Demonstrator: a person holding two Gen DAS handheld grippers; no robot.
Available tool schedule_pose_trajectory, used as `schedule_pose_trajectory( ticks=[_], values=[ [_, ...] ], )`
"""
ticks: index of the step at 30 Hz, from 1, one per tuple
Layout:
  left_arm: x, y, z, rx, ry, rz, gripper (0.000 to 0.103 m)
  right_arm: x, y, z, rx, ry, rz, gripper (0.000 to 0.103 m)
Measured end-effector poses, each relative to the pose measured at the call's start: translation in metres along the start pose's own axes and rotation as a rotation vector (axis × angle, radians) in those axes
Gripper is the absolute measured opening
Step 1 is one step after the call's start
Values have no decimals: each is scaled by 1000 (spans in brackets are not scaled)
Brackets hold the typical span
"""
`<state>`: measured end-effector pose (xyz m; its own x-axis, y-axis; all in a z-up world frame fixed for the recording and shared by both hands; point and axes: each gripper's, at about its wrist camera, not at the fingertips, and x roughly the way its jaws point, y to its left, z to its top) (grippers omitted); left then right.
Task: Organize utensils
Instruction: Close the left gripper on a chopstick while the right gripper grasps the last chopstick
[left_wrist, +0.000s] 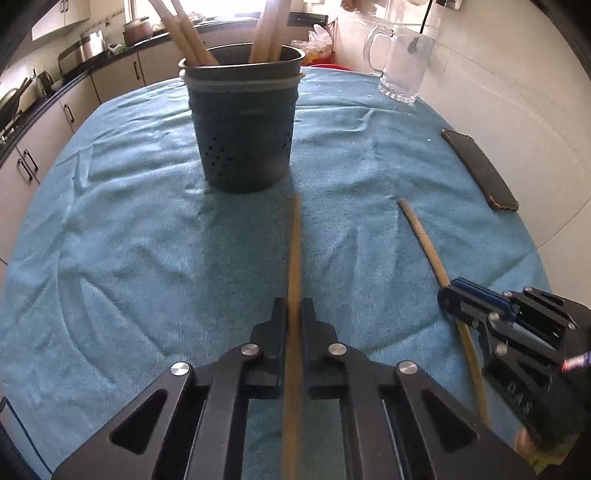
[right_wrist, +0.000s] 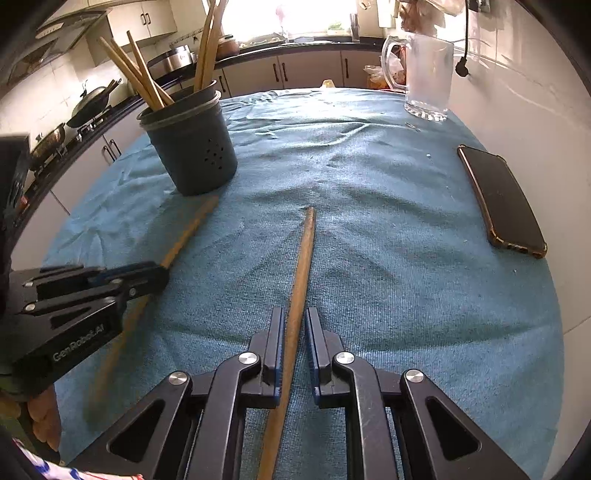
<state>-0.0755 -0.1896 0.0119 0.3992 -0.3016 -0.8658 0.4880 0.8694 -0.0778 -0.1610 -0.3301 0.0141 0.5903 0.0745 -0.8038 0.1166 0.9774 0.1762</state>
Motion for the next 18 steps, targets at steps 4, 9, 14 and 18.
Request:
schedule_pose_trajectory(
  ticks=[4,9,14,18],
  values=[
    [-10,11,-16,1,11,-17,7,-4,-3,-5,16,12,21,9],
    [-25,26,-35,-7,42,-69,7,-15,-1,-19,-3,32,15,9],
    [-36,33,-42,-22,75,-123,7,-22,1,-28,-27,42,12,11],
    [-45,32,-36,-8,57,-126,8,-21,0,-25,-21,53,24,15]
  ],
)
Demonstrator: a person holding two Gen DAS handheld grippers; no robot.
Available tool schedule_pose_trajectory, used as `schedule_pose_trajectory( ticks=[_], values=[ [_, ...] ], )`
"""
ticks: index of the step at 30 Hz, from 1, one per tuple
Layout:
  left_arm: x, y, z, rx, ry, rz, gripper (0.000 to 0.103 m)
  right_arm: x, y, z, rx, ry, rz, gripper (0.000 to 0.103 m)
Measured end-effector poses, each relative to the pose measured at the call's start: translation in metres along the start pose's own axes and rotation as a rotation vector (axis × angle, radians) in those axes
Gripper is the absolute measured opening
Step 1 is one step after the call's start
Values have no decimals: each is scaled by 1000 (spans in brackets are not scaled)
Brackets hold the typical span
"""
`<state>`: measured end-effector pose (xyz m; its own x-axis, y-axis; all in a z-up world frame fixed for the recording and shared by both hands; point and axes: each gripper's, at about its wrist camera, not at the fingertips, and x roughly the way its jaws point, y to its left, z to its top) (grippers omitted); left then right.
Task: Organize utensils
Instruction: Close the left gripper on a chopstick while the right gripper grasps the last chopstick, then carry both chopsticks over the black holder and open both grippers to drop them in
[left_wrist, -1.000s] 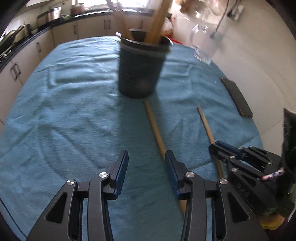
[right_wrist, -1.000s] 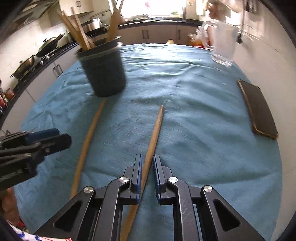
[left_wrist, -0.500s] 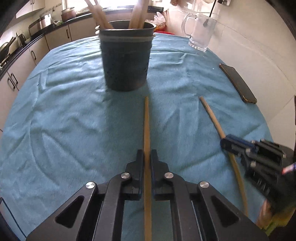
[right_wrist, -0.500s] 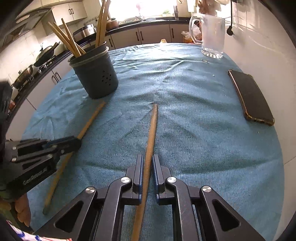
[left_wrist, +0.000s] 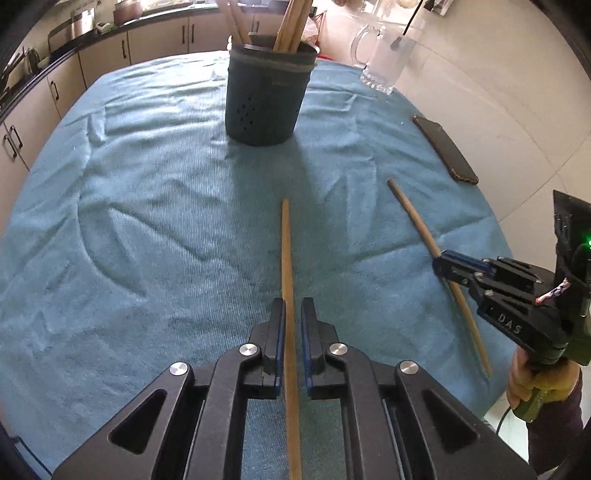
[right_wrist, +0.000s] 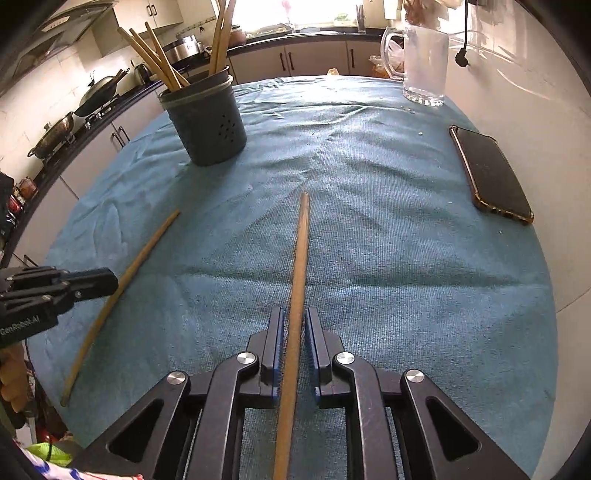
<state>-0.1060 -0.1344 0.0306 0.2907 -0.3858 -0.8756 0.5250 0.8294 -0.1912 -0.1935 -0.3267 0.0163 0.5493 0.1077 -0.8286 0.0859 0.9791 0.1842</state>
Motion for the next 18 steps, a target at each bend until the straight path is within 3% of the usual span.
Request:
schedule_pose_trajectory(
  ticks=[18],
  values=[
    [46,-9,53,55,18,98,8,40,2,68,-53,71,-91,17]
  ],
)
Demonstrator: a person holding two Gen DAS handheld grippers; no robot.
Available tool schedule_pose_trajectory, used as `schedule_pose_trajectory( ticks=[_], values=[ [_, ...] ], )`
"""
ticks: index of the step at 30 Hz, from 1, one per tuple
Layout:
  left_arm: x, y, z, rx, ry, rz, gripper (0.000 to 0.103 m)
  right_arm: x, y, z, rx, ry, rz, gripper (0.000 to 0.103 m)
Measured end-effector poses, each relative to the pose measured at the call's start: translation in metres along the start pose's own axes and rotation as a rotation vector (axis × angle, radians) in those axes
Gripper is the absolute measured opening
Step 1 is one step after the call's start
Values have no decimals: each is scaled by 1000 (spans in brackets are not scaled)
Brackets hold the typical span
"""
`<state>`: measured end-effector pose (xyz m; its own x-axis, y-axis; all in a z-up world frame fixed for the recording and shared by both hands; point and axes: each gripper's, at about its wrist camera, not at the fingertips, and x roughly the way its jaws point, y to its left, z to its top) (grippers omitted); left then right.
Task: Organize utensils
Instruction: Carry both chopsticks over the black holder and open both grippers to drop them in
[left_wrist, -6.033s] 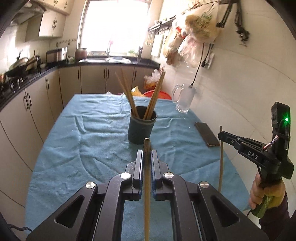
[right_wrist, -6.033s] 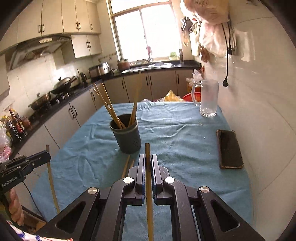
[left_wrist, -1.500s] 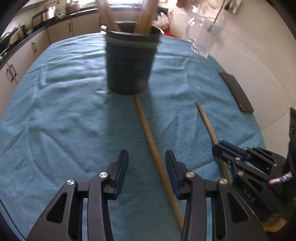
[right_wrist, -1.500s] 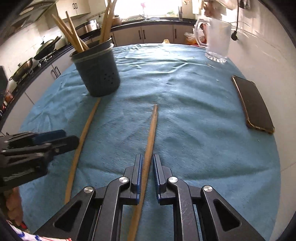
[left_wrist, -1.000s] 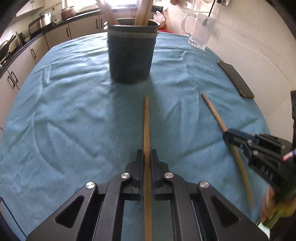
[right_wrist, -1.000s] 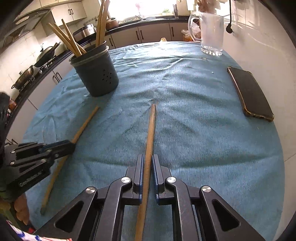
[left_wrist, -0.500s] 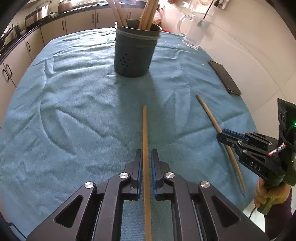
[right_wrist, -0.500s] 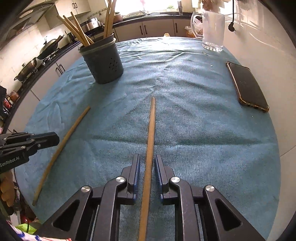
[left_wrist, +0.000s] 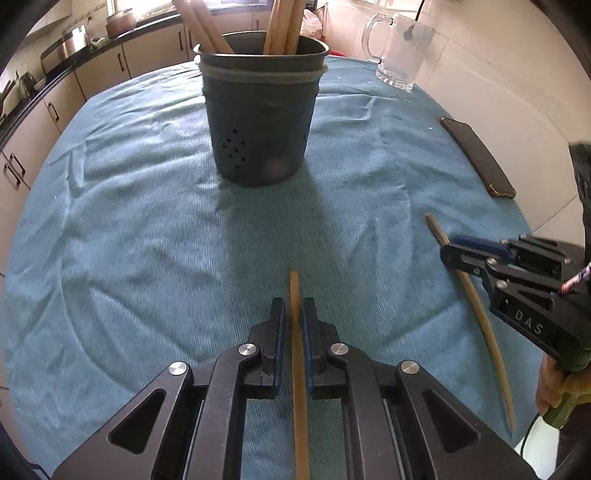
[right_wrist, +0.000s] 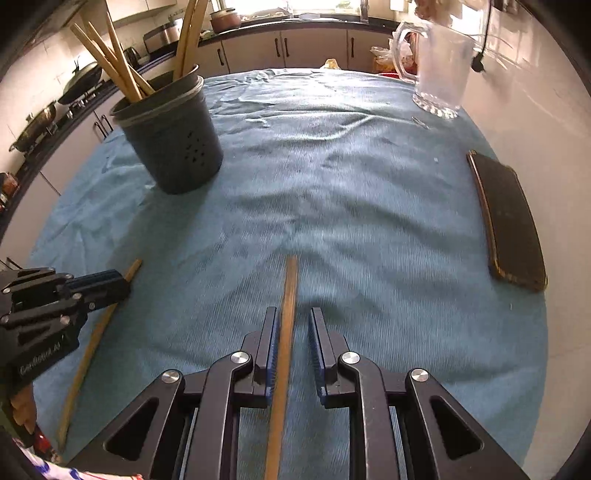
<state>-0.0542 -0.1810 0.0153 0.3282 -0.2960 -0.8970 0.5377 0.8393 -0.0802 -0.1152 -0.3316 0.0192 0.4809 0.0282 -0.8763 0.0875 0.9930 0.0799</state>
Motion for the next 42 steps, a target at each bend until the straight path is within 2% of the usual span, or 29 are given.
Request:
schedule_pose_trajectory(
  ticks=[6,10,14,21,27,32,42],
  values=[
    [4,-2,7,14,-17,10,8,12,11,20,-32,0,-47,17],
    [6,-2,9,4,-32,5,8,14,15,21,-21,-20,-58,8],
    [-1,7,5,-32,-42,-9,5,6,12,17,21,-47,-20,7],
    [-68,18,-7,-79,-205,-35,5,-51,4,15,76,-208,64,7],
    [-138,19,-24,-98,-361,-62,5,-106,11,6,88,-335,91,7],
    [-180,17,-40,-106,-459,-77,5,-141,22,-2,75,-419,99,7],
    [-220,6,-59,-105,-555,-102,5,-182,33,-16,57,-501,107,8]
  ],
)
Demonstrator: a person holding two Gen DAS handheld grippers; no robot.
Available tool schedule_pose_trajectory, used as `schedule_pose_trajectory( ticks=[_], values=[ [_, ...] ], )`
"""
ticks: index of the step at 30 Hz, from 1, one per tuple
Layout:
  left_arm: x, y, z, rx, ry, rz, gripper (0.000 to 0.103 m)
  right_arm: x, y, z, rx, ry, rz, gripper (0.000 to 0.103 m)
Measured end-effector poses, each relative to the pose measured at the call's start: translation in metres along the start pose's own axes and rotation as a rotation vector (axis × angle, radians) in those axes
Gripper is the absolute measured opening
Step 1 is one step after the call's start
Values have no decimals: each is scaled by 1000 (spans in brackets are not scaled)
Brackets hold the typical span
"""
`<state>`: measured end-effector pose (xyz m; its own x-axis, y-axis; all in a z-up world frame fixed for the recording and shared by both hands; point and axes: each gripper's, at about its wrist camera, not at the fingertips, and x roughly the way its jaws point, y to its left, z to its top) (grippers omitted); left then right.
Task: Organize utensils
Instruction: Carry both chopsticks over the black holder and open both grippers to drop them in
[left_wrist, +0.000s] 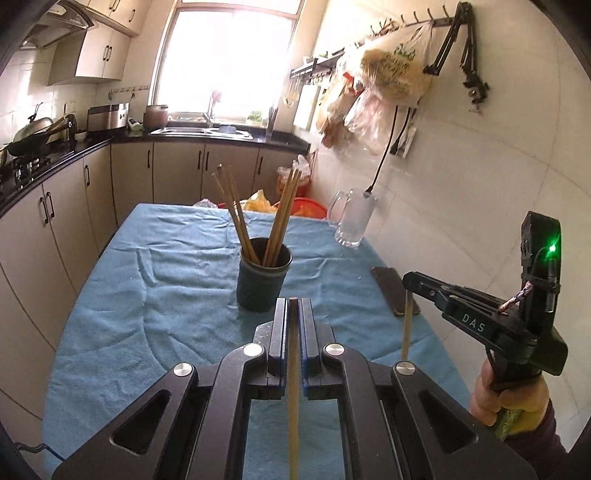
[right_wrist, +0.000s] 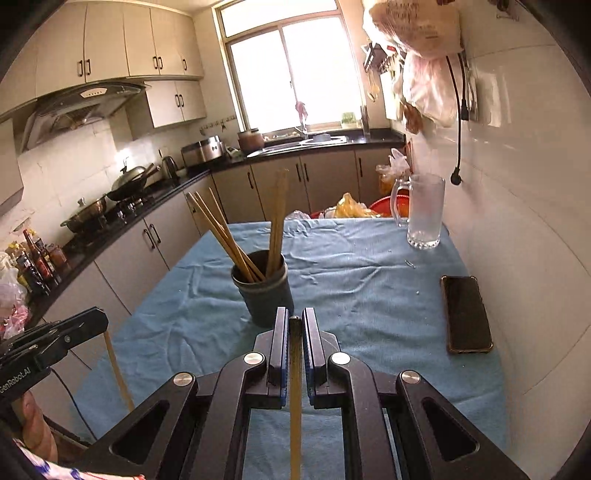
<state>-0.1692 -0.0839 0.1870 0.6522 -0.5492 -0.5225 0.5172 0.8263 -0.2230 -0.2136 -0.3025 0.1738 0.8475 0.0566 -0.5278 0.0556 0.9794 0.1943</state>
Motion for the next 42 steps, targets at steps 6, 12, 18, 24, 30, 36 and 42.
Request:
schedule_pose_trajectory(
  ticks=[6,12,18,24,30,36,42],
  values=[
    [-19,-4,6,5,-45,-8,5,-12,6,3,-14,-24,9,8],
    [-31,-6,14,19,-86,-6,5,-23,11,10,-24,-53,19,8],
    [-29,1,26,9,-94,9,5,-25,15,23,-32,-73,25,8],
    [-27,6,42,6,-100,17,5,-21,21,42,-55,-86,30,8],
    [-27,10,72,18,-127,31,5,-19,30,75,-87,-130,27,8],
    [-22,10,116,39,-185,60,5,-18,40,117,-102,-187,34,8],
    [3,8,158,29,-206,57,5,0,48,158,-92,-217,52,8]
  ],
)
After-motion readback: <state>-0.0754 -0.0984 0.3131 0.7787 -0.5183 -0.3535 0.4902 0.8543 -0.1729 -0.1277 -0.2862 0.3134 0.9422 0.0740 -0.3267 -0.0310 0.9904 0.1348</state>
